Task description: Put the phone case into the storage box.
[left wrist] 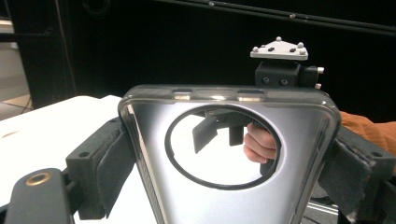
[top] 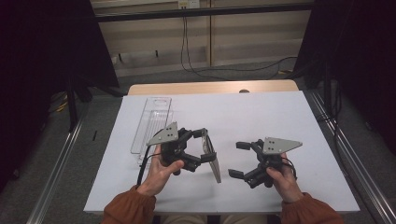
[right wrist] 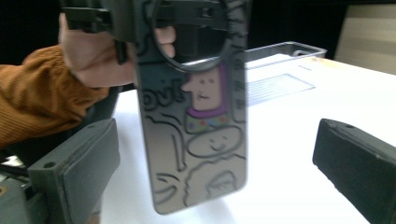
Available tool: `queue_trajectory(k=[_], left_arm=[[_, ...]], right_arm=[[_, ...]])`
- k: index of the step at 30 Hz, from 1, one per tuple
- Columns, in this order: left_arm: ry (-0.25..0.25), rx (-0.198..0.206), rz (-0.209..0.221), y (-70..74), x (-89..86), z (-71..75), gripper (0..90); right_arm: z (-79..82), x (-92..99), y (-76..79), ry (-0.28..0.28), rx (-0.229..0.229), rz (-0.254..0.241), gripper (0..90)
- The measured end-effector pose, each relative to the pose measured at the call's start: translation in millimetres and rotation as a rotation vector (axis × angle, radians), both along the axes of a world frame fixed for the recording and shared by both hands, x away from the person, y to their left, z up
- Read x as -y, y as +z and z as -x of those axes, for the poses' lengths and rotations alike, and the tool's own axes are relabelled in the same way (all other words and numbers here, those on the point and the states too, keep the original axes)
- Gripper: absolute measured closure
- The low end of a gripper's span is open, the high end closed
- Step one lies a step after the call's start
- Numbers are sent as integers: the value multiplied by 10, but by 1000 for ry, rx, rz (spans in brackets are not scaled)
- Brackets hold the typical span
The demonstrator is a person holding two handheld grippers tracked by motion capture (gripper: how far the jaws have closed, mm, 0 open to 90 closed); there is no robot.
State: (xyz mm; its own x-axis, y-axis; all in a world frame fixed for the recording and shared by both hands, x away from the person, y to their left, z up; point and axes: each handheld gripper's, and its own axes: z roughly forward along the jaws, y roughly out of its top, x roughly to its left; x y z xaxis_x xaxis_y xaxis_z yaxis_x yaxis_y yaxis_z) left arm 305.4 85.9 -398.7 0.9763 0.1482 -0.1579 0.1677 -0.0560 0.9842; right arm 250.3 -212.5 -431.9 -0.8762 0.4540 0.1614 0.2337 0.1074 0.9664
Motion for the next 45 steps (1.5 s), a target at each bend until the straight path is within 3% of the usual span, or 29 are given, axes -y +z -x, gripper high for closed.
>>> queue_trajectory(k=[3, 10, 12, 17, 18, 23, 24, 27, 33, 34, 35, 40, 45], left_arm=[[18, 1, -13, 0, -14, -2, 128], [92, -9, -24, -12, -96, -32, 128], [105, -17, -1, -8, -106, -31, 128], [117, -16, -24, -13, -162, -44, 128], [111, -21, -13, -23, -158, -44, 128], [150, -20, -17, -19, -179, -50, 128], [165, -22, -35, -6, -195, -48, 128], [165, -25, -21, -2, -219, -59, 128], [214, -27, -44, 29, -290, -64, 128], [217, -26, -23, 28, -291, -65, 128], [225, -26, -41, 42, -311, -63, 128], [262, -27, -28, 74, -361, -67, 127], [295, -33, -38, 100, -436, -105, 127]], right_arm=[[0, 71, -17, -8, -3, -25, 0], [75, 175, -59, -172, 35, 20, 8], [103, 214, -70, -198, 40, 28, 8], [175, 327, -102, -267, 56, 27, 7], [189, 349, -105, -281, 53, 30, 8], [234, 439, -151, -330, 41, 59, 16], [248, 463, -158, -346, 39, 65, 16], [283, 492, -161, -384, 46, 53, 8], [367, 554, -157, -430, 55, 60, 5], [380, 566, -163, -441, 48, 54, 3], [389, 585, -173, -452, 47, 56, 0], [440, 658, -194, -519, 32, 51, 0], [511, 720, -202, -569, 36, 76, 0]])
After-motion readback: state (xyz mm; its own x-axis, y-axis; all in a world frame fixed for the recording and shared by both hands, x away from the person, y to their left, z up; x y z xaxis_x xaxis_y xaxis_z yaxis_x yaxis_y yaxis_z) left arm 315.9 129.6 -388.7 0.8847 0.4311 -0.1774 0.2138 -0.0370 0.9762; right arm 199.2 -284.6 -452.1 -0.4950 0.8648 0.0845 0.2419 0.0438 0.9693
